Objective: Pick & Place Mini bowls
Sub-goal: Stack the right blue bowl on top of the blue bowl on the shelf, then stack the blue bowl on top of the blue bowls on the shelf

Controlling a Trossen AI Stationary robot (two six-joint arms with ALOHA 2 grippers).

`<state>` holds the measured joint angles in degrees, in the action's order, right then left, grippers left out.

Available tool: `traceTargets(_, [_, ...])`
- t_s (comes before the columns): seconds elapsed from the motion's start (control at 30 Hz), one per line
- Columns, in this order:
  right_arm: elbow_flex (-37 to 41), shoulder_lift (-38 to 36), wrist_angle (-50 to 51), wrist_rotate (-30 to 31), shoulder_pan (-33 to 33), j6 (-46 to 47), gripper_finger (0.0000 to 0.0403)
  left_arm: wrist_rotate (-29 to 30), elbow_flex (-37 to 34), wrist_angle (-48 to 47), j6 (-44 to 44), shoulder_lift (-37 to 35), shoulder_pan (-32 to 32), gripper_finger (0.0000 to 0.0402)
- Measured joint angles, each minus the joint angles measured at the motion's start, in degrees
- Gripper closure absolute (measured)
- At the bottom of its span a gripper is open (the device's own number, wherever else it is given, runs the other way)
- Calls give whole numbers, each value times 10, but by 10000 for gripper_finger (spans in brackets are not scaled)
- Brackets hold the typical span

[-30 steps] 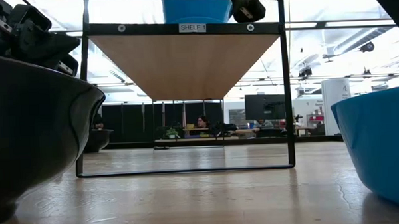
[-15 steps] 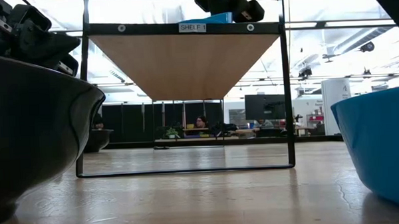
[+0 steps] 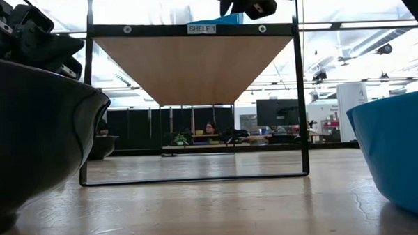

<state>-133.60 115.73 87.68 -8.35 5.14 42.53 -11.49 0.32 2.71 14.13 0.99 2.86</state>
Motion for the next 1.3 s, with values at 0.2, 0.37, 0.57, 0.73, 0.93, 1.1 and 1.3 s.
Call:
traceTargets(0.2, [0, -3, -5, 10, -2, -20, 366, 0, 0, 0, 0, 0, 0, 401])
traceTargets(0.37, [6, -2, -13, 8, -3, -29, 392, 0, 0, 0, 0, 0, 0, 401])
traceTargets(0.57, [20, -1, -15, 5, -3, -34, 394, 0, 0, 0, 0, 0, 0, 401])
traceTargets(0.73, [39, -1, -15, 5, -3, -41, 394, 0, 0, 0, 0, 0, 0, 401])
traceTargets(0.93, [44, -1, -16, 5, -3, -53, 395, 0, 0, 0, 0, 0, 0, 401])
traceTargets(1.1, [38, -1, -16, 11, -3, -54, 395, 0, 0, 0, 0, 0, 0, 401])
traceTargets(1.3, [37, -21, -11, 45, -33, -71, 394, 0, 0, 0, 0, 0, 0, 401])
